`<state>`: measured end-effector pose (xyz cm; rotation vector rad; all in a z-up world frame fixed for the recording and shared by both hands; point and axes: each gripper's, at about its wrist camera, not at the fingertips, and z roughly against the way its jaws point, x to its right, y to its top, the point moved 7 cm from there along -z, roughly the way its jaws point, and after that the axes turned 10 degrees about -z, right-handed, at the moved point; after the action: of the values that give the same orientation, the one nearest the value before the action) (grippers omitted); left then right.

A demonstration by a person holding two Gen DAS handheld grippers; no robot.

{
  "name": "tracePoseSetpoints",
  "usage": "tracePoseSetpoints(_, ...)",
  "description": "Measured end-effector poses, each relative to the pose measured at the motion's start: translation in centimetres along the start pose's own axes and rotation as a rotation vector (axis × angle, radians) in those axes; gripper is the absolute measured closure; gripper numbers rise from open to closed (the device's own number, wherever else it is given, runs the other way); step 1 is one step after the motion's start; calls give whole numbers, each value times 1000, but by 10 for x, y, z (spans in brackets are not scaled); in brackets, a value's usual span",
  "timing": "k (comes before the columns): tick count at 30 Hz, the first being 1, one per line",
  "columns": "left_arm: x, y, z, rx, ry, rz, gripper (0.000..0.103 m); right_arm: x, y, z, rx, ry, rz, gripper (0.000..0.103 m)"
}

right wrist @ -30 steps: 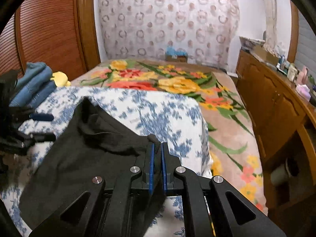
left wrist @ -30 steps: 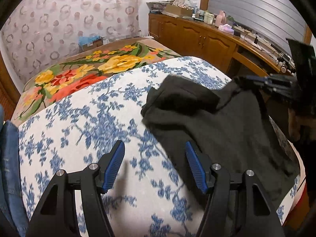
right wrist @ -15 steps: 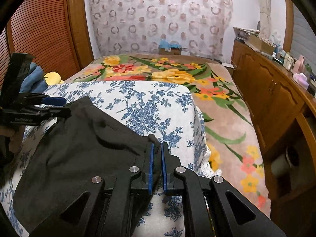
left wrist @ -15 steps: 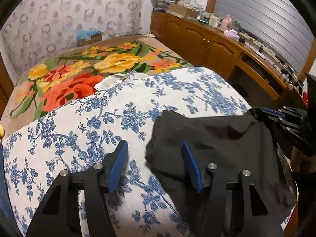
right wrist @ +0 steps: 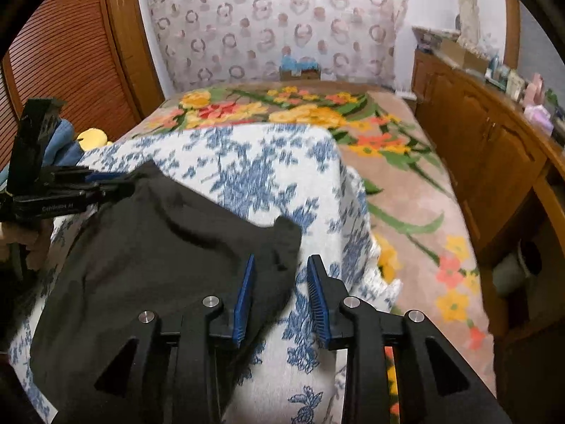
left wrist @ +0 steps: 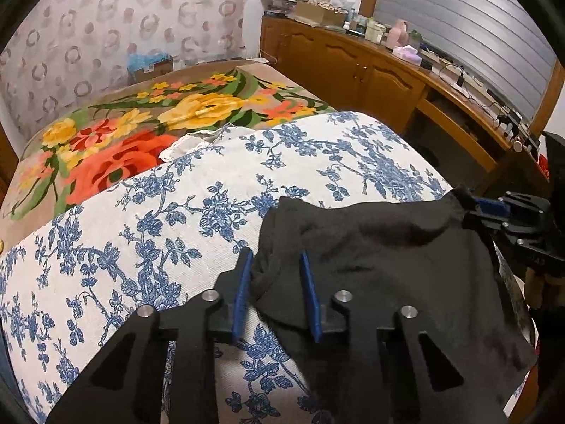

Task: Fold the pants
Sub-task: 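Lift the black shorts off the bed with both grippers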

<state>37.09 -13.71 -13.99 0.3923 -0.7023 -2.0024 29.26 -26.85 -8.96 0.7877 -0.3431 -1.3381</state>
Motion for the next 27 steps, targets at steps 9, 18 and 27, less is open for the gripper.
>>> tracePoseSetpoints(9,-4,8,20,67,15,22,96,3,2,-1,1,17,-38,71)
tracePoseSetpoints(18,-9,5,29,85,21,38,96,-16,-2,-7,-22,43,21,97)
tracePoseSetpoints(27,8,14,103,212,38,-1,96,-32,7,46,111,76,31,99)
